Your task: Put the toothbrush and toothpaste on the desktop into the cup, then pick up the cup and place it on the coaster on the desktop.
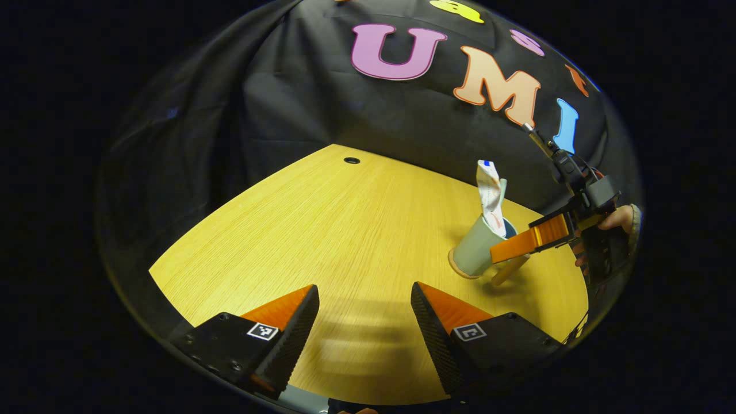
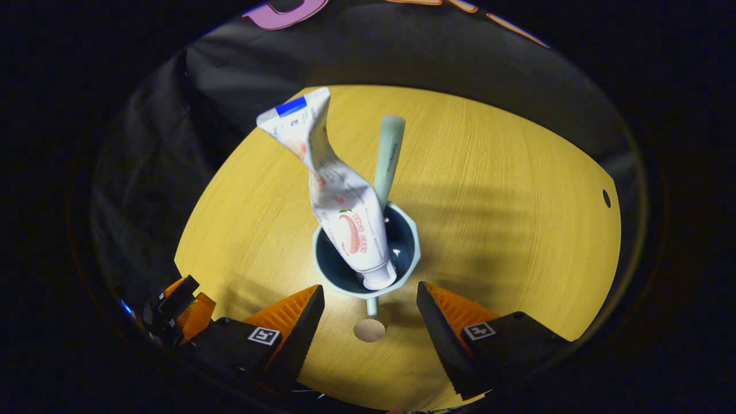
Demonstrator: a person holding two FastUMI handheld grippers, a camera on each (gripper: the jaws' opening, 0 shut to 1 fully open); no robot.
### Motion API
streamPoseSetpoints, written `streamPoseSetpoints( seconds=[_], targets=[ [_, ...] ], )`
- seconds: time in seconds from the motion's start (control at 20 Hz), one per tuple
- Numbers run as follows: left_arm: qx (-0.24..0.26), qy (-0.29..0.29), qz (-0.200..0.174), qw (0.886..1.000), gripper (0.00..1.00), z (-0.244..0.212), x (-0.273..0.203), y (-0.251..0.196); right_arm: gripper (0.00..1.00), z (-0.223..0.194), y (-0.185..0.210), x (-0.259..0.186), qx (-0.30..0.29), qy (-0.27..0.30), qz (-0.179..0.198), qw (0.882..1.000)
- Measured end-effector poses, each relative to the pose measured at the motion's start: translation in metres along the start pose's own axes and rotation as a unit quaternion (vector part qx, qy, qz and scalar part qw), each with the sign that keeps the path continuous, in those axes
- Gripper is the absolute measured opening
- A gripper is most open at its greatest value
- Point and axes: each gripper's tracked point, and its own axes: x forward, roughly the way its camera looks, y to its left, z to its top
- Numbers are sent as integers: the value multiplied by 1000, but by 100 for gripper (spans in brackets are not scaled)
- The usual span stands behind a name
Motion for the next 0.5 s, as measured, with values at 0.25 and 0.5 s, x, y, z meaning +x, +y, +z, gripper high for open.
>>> streamPoseSetpoints(
  seconds=[0.25,0.5],
  targets=[
    [31,-17,-36,999,94,28,5,-45,95,8,-30,-52,17,-86,4,996],
    [55,-32,-87,994,94,52,4,-102,95,18,-76,-121,60,-204,-6,977]
  ],
)
